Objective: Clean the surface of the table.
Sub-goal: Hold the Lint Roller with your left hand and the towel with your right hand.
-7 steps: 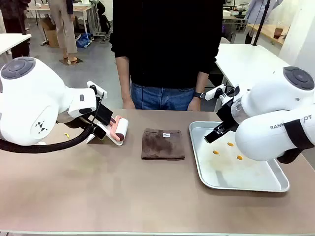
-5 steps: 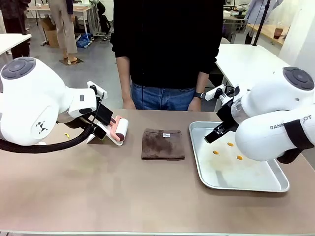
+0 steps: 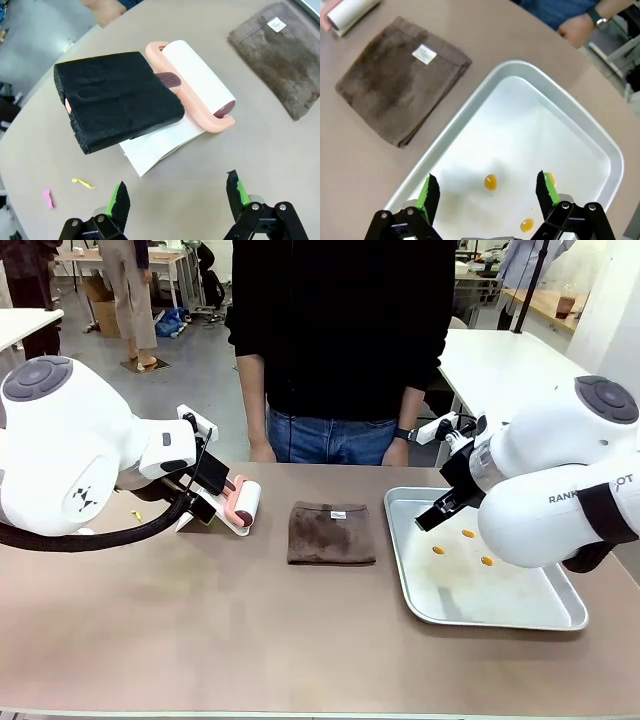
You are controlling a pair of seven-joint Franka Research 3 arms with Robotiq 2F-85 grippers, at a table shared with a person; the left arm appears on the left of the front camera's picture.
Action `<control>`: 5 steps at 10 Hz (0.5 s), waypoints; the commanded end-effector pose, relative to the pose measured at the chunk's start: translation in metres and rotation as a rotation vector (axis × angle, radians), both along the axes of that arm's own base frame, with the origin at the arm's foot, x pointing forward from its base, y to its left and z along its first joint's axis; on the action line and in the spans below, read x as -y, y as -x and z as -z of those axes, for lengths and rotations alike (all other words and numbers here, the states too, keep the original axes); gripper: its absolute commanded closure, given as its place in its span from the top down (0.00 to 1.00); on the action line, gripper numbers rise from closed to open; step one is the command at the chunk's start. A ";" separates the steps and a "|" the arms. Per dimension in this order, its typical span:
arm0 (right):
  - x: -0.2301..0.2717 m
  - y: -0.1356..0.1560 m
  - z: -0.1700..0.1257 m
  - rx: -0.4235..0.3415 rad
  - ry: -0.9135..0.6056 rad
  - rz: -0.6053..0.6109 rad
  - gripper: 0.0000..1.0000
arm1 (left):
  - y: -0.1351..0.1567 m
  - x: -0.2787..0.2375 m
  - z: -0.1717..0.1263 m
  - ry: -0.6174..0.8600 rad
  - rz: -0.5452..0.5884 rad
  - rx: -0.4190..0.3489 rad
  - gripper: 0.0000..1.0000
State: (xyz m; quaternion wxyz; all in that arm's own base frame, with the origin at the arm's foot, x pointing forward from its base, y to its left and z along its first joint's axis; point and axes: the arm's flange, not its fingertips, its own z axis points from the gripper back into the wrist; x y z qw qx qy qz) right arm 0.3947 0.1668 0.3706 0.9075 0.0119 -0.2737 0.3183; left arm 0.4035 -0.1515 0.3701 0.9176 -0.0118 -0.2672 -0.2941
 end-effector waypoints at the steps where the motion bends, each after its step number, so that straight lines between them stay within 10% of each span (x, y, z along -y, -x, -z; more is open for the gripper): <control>1: 0.000 0.000 0.000 0.000 -0.001 0.000 1.00 | 0.000 0.000 0.000 0.000 0.001 0.000 1.00; 5: 0.000 0.000 0.000 0.000 -0.001 0.000 1.00 | 0.000 0.000 0.000 0.000 0.001 0.000 1.00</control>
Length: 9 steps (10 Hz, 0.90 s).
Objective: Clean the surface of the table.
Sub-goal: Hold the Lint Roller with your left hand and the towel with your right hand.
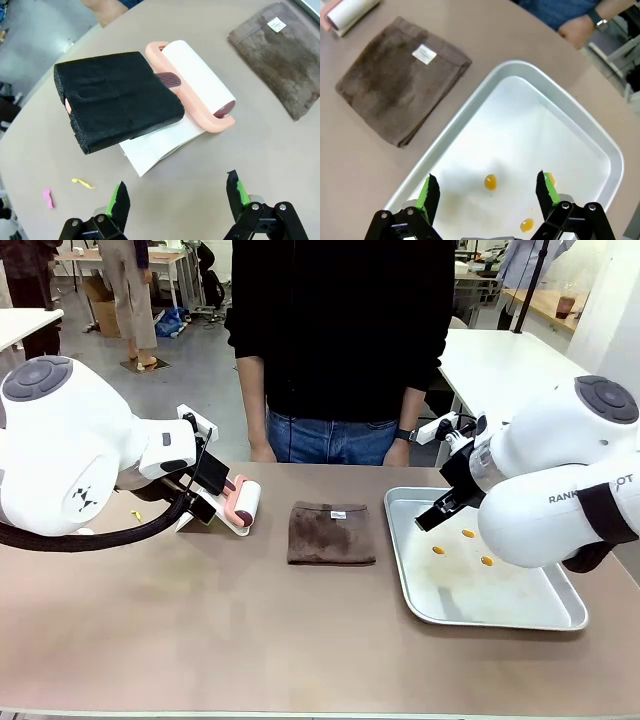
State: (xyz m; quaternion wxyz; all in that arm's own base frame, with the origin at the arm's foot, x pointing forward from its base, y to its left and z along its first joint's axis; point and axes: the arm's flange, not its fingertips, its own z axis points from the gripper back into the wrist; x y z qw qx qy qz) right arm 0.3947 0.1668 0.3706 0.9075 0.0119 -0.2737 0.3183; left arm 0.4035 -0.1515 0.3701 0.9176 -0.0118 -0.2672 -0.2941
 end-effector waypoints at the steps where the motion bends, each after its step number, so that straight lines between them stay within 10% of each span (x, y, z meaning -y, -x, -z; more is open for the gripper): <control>1: 0.000 0.000 0.000 0.000 -0.001 0.000 1.00 | 0.000 0.000 0.000 0.000 0.001 0.000 1.00; 5: 0.000 -0.004 -0.009 -0.097 -0.008 -0.009 1.00 | 0.006 -0.008 -0.013 -0.005 -0.017 -0.004 1.00; 9: 0.003 0.011 -0.080 -0.286 -0.035 0.189 1.00 | 0.031 -0.029 -0.068 -0.064 -0.051 -0.197 1.00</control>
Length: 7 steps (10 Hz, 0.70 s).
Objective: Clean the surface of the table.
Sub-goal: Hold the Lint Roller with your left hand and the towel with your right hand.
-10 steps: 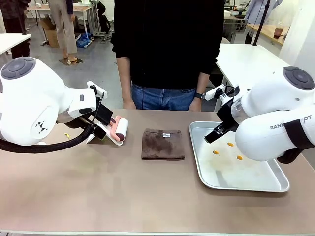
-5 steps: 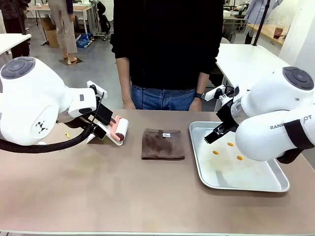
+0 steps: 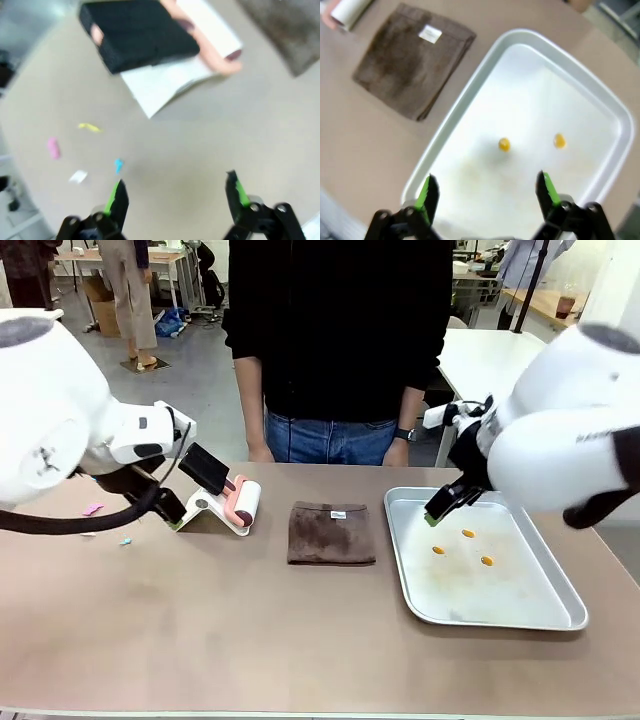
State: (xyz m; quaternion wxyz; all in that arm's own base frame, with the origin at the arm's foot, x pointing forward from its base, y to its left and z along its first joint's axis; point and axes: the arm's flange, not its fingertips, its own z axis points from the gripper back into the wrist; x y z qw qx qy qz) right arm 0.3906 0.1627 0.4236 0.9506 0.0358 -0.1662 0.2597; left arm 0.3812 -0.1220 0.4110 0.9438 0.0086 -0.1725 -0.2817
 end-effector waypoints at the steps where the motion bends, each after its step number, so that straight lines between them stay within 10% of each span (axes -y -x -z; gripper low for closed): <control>1: -0.001 0.015 -0.041 -0.081 -0.033 0.102 1.00 | 0.011 -0.006 -0.044 0.090 -0.042 -0.030 1.00; 7: 0.140 0.069 -0.112 -0.203 -0.660 0.287 1.00 | 0.023 -0.146 -0.084 0.750 -0.142 -0.135 1.00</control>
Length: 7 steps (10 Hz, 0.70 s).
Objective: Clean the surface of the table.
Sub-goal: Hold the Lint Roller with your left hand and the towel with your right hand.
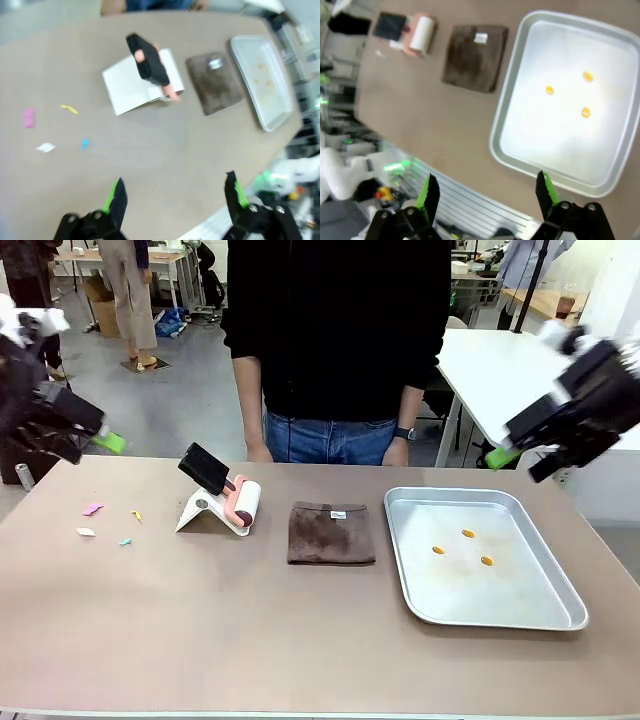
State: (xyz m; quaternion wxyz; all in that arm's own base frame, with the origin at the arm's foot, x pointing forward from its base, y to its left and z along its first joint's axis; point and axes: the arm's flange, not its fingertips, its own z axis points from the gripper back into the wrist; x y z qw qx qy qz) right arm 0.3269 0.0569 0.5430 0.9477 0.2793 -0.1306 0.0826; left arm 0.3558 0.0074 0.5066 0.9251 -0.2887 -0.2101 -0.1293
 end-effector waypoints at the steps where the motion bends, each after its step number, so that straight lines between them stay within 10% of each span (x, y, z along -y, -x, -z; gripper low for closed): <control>1: 0.069 0.010 0.007 0.017 -0.243 0.119 1.00 | -0.002 -0.049 0.020 0.234 0.007 -0.027 1.00; 4: 0.167 0.008 0.037 -0.061 -0.432 0.340 1.00 | 0.006 -0.123 0.058 0.524 -0.176 -0.009 1.00; 7: 0.226 0.030 0.058 0.027 -0.639 0.427 1.00 | 0.021 -0.150 0.088 0.621 -0.277 -0.023 1.00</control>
